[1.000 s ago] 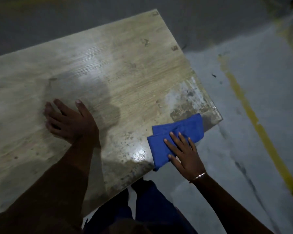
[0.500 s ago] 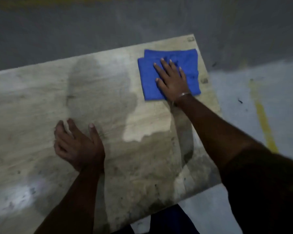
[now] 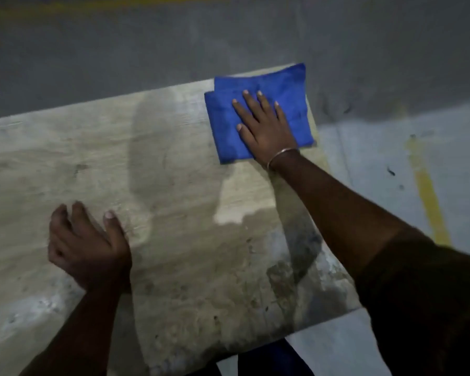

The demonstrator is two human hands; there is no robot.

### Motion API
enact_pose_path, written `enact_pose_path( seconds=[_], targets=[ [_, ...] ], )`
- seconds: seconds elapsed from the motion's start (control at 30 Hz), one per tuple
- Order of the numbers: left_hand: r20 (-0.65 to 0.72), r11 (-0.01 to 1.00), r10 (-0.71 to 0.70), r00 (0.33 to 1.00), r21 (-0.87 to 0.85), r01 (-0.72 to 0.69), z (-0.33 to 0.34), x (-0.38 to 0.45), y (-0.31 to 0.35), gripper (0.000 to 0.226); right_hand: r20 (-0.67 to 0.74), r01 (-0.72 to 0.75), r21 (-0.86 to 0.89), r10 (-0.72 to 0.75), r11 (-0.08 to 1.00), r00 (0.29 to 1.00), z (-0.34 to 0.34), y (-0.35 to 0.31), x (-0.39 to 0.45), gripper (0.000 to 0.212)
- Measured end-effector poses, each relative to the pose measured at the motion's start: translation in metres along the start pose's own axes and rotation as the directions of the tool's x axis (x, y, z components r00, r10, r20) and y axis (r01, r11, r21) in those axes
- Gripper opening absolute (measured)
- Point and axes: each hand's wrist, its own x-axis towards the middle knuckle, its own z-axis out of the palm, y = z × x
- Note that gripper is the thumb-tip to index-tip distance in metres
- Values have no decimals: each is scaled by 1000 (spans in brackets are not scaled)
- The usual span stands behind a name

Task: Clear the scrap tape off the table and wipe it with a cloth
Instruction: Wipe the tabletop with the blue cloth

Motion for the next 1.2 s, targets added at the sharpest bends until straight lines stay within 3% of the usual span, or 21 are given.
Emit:
enact_pose_path(
  seconds=[0.13, 0.33, 0.47, 0.63, 0.73, 0.93, 1.2],
  targets=[
    [-59, 999, -15, 998, 27, 17, 2, -3, 1, 55, 2, 16, 30, -16, 999, 1000, 12, 11, -130, 58],
    [-6, 1000, 10, 1000, 6, -10, 9, 0, -9, 60, 115, -72, 87, 61, 994, 991, 25, 13, -354, 66],
    [-15, 997, 70, 997, -30, -71, 10, -4, -2, 62, 138, -76, 98, 62, 992, 988, 33, 16, -415, 65],
    [-15, 989, 105, 994, -101, -106, 9, -31, 50, 59, 103, -89, 89, 79, 992, 991, 31, 23, -363, 66],
    [9, 992, 10, 1000, -129, -9, 14, -36, 65, 57, 61, -92, 81, 87, 992, 994, 25, 34, -292, 63],
    [22, 997, 26, 999, -75, -24, 13, -39, 69, 58, -32, -135, 56, 137, 989, 990, 12, 44, -125, 60],
    [-6, 1000, 5, 1000, -23, -5, 16, -35, 71, 57, -72, -414, 123, 424, 902, 903, -8, 27, 22, 62]
  ],
)
